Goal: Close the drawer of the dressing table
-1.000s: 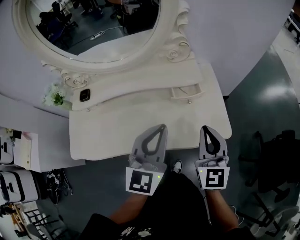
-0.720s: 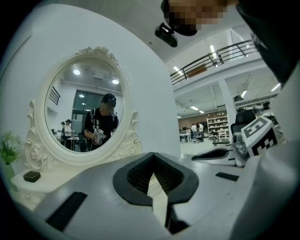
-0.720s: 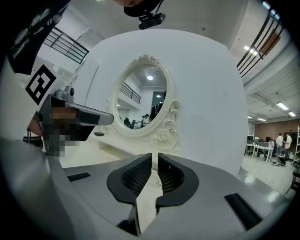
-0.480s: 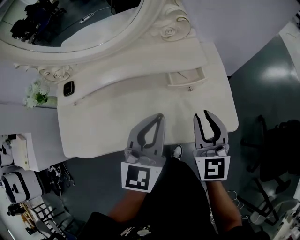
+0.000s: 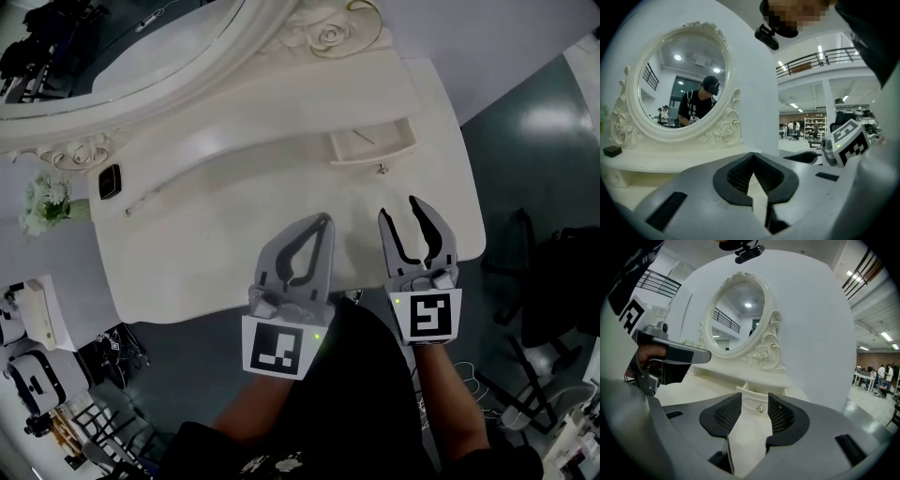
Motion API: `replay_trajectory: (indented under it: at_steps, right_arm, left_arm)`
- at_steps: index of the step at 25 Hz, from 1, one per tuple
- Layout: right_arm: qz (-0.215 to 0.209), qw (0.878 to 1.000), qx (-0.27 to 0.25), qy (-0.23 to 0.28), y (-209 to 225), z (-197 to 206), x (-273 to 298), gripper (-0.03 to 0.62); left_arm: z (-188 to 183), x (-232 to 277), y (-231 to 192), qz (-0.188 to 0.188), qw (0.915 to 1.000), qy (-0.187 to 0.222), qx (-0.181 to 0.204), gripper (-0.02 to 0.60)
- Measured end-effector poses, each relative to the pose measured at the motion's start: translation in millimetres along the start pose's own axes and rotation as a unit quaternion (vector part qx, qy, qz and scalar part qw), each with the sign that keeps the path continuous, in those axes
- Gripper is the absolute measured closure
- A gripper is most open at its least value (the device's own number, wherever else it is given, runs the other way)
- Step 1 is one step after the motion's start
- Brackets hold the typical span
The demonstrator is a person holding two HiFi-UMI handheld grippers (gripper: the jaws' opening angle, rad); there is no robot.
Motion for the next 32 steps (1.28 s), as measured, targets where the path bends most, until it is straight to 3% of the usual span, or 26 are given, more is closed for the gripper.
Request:
replay_trajectory:
  at_steps: [17,32]
  right_arm:
    - [-0.001,0.999,0.023,-0.039,9.0,43.5,40.4,0.419]
    - [0.0,0.997,0.041,-0.065,14.5,60.1,65.9,0.442]
  left_arm:
    - [28.3,10.8,-5.8,0.006,0.9994,-0.024,-0.025,0.58]
    - [44.7,25.9,-13.0,0.024,0.9983,-0.041,-0.035,0.58]
Point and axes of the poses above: the fingertips, and each gripper's own axes: x forward along the fingers, y to its right, z out of its underside, the point moved 1 cm from there along -x, backward along the fingers, and after that the axes turned 12 degrees about y, right-handed, at the moved point
